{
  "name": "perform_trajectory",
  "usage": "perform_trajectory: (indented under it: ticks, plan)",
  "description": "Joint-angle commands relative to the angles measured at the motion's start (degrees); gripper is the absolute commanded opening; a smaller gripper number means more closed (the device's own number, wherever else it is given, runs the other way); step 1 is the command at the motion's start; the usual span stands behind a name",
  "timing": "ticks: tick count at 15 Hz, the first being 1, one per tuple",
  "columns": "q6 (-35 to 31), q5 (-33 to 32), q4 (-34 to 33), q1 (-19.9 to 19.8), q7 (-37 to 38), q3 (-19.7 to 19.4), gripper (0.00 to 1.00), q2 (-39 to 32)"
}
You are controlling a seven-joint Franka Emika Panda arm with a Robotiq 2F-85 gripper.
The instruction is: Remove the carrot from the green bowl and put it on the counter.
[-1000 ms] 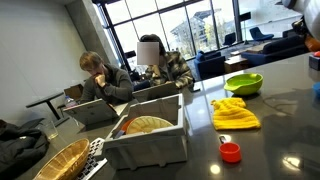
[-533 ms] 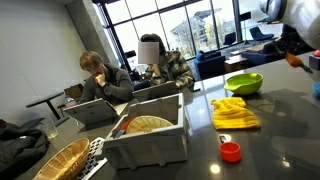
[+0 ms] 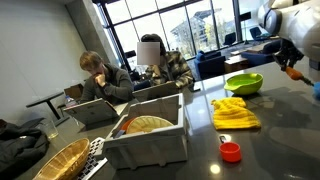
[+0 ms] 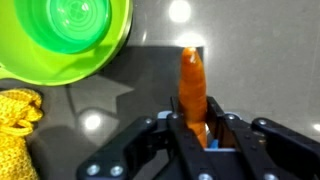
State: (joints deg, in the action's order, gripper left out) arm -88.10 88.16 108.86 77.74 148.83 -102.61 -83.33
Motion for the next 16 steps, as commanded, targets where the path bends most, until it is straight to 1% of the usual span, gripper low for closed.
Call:
perform_trajectory:
  ticks: [1,2,3,4,5,6,7,12,13,14,16]
  plan:
    - [-0.92,1.11,-3.67,-2.75,0.00,-0.33,0.07,-2.53]
    - [-1.99,1.13,-4.76,-3.29,0.00,0.12,0.07,-2.45]
    - [-8.07,-4.42,-6.06,-2.79,-0.01,3.96,0.07,4.05]
    - [-9.75,-5.45,-7.31,-3.39,-0.01,4.40,0.07,4.15]
    - [-5.28,-0.10,-8.63,-5.19,0.00,0.37,0.07,-3.39]
    - [-5.97,0.01,-9.61,-5.68,0.00,0.64,0.07,-3.18]
    - [-8.47,-2.29,-10.60,-5.86,0.00,2.17,0.07,-0.62]
    - [-9.19,-2.73,-14.12,-8.40,-0.01,2.08,0.07,-0.83]
    - [-9.16,-2.78,-14.41,-8.73,-0.01,2.06,0.41,-0.84]
    - [-9.13,-2.71,-14.79,-9.08,-0.01,2.05,0.54,-0.83]
    - [-9.04,-2.89,-15.29,-9.55,-0.01,2.08,0.64,-0.83]
